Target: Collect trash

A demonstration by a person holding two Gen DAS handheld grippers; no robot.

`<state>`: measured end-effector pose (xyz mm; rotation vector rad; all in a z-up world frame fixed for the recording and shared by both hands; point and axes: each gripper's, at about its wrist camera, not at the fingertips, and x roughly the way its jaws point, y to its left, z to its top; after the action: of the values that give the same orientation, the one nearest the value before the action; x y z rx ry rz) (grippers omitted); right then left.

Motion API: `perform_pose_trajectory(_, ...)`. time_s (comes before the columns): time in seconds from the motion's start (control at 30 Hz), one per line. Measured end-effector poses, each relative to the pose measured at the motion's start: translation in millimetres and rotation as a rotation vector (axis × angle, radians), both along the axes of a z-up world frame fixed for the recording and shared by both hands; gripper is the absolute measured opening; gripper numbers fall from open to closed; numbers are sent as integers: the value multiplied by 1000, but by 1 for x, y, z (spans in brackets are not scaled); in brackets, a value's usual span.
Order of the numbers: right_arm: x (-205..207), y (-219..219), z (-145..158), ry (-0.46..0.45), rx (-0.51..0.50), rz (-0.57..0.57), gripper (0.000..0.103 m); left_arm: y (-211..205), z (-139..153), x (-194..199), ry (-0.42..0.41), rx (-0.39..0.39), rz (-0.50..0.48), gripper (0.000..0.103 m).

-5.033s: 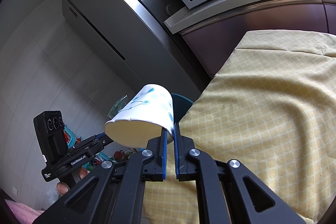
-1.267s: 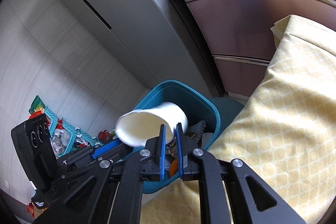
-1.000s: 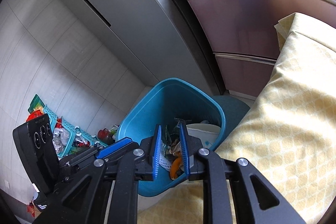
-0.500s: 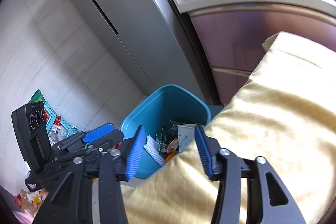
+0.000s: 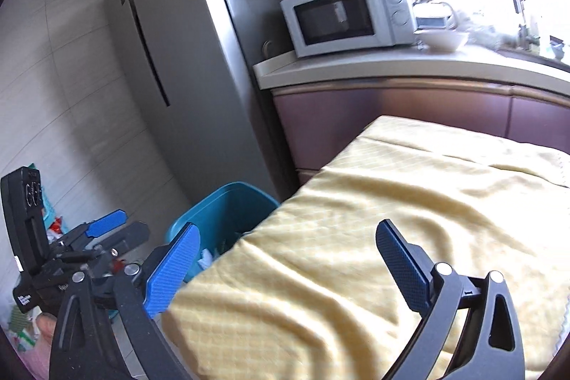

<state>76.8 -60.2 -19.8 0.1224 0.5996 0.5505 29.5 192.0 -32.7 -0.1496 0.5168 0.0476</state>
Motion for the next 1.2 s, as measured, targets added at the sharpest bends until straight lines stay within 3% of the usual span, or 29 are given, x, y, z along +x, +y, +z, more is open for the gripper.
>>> perform_pose_trajectory(0.37,-53,-50,11,-192,-52,-178,96,-52,17,-35,-146,57,-16,98)
perform_pose_trajectory(0.67,-76,-78,8,-229,-41,-277,96,-86,30,-59,-238,109,-37,98)
perform_pose_trajectory(1.2,-107,-90,13,-321,-59,-346,96,-104,30,-60,-280,118,-54,98)
